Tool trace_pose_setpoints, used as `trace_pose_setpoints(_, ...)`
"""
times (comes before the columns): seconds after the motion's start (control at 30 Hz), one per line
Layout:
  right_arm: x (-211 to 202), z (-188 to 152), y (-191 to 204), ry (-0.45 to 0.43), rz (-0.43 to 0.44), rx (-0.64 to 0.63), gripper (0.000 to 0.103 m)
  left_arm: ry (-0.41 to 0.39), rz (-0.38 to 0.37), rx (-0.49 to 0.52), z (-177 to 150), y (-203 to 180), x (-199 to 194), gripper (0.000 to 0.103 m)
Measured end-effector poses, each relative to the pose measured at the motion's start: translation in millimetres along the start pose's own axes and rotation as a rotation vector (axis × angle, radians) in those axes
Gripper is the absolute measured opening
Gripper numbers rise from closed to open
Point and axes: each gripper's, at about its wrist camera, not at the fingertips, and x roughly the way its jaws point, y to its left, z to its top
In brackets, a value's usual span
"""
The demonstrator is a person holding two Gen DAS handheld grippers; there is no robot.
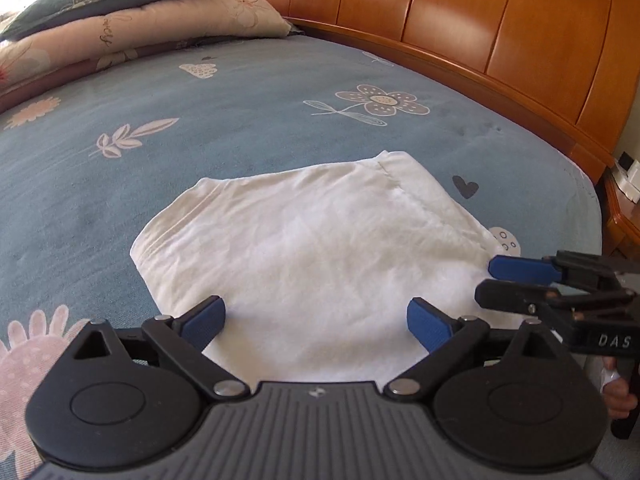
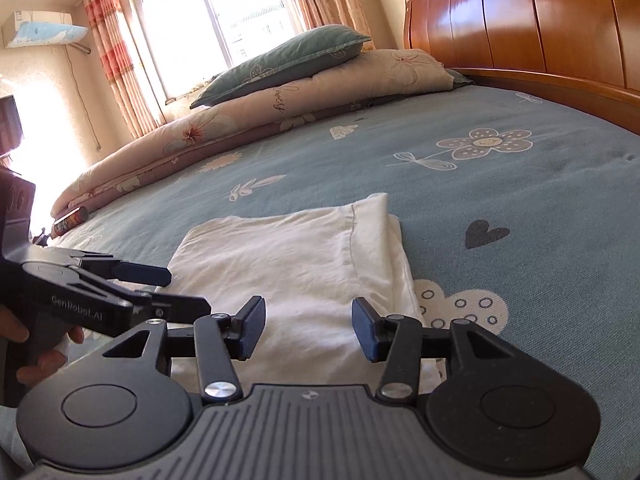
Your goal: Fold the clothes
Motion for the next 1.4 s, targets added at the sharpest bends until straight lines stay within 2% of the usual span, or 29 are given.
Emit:
trace_pose_setpoints(0.07, 2.3, -7.1, -0.3, -0.001, 0.000, -0.017, 0.053, -0.007, -0.020, -0.027, -0.7, 6.2, 5.3, 0.102)
trace_pose_setpoints(0.17, 3.0, -10.2, -0.5, -0.007, 0.013, -0.024, 0.057, -0.010, -0.009, -0.040, -0.8, 6.5, 6.3, 0.102)
trace_pose_setpoints(0.37, 4.7, -17.5, 0.6, -0.035, 0.049, -0.045, 0.071, 0.045, 0.081, 0.049, 1.5, -9.4, 9.8, 0.102)
trace_pose_setpoints(0.4, 4.8, -17.9, 0.6, -0.039, 0.055, -0.051, 0.072, 0.049, 0.089, 0.031, 3.9, -9.3, 8.4, 0.102)
trace_pose_setpoints(0.5, 3.8, -17.6, -4.5, -0.049, 0.083, -0.022, 0.075, 0.012, 0.073, -0.070, 7.0, -2.6, -11.5, 0.102)
trace_pose_setpoints(0.63, 2.3, -18.2, -9.3, -0.056, 0.105, 0.010, 0.075, -0.066, -0.084, -0.099, -5.1, -8.2, -54.9, 0.102)
trace_pose_setpoints(0.67, 2.5, -18.5, -8.4, -0.057, 0.103, 0.008, 0.075, -0.069, -0.148, -0.092, -11.2, -14.0, -64.2, 0.102)
trace_pose_setpoints(0.73, 3.0, -18.9, -6.2, -0.058, 0.097, 0.002, 0.075, -0.046, -0.217, -0.066, -22.6, -26.8, -70.3, 0.102)
trace_pose_setpoints(0.83, 2.9, -19.6, -4.8, -0.060, 0.091, 0.000, 0.076, 0.028, -0.186, -0.046, -36.8, -37.8, -55.8, 0.102)
trace_pose_setpoints(0.93, 1.2, -20.4, -5.8, -0.063, 0.095, 0.001, 0.077, 0.072, -0.149, -0.099, -48.3, -31.5, -37.9, 0.102)
trace_pose_setpoints(1.07, -0.5, -21.1, -9.6, -0.069, 0.112, 0.014, 0.077, 0.055, -0.141, -0.096, -43.5, -41.2, -51.8, 0.102)
trace_pose_setpoints(1.2, -2.0, -20.4, -14.9, -0.081, 0.134, 0.064, 0.077, 0.046, -0.151, 0.033, -50.5, -69.5, -66.7, 0.102)
trace_pose_setpoints(1.4, -2.3, -21.7, -9.7, -0.080, 0.121, 0.031, 0.080, 0.055, -0.160, -0.037, -65.6, -74.0, -69.5, 0.102)
